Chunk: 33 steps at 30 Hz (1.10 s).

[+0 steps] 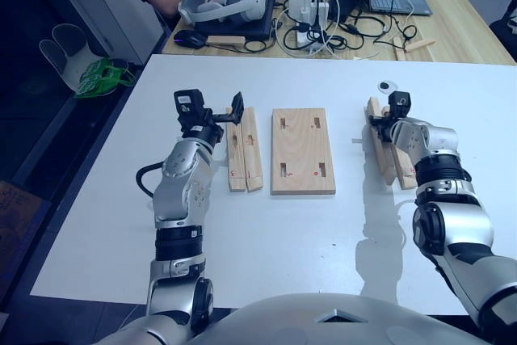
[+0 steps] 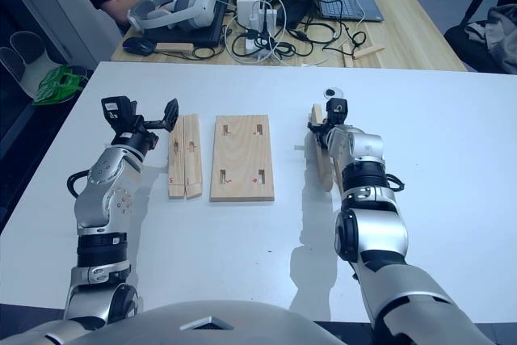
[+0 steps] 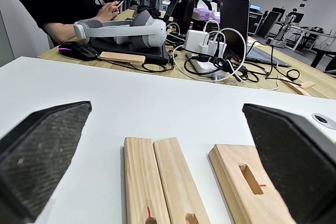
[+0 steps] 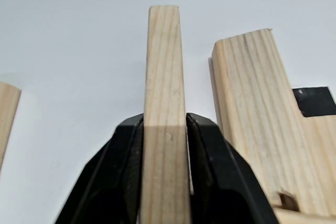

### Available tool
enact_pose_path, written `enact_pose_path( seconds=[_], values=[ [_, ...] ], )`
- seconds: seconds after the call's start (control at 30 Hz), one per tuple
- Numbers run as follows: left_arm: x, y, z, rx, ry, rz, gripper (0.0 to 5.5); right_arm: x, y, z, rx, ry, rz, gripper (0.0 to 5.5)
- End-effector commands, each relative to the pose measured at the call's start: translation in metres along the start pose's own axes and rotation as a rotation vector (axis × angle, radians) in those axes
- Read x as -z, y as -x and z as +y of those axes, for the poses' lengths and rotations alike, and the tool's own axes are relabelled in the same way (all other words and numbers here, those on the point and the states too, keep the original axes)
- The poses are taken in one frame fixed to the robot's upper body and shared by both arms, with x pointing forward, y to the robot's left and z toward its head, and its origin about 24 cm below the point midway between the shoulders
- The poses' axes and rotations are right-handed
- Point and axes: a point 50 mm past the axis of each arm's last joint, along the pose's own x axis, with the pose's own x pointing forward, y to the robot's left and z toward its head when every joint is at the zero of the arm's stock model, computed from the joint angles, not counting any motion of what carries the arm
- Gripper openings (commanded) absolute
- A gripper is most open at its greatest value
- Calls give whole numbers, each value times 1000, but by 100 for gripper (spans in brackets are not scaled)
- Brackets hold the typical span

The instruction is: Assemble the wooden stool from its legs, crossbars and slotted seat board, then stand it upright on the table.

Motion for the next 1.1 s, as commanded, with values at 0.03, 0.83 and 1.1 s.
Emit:
enact_pose_path(
  seconds=[0.03,0.83,1.1],
  values=[
    [0,-2,-1,0,-5,-2,540,-7,7,4,34,85,-66,107],
    [-67,-41,-121,250,715,146,540,-44,56,94,-88,1273,-669,102],
    [-65,-37,-144,314,772,232,540,-40,60,124,-195,1412,-776,102]
  ],
)
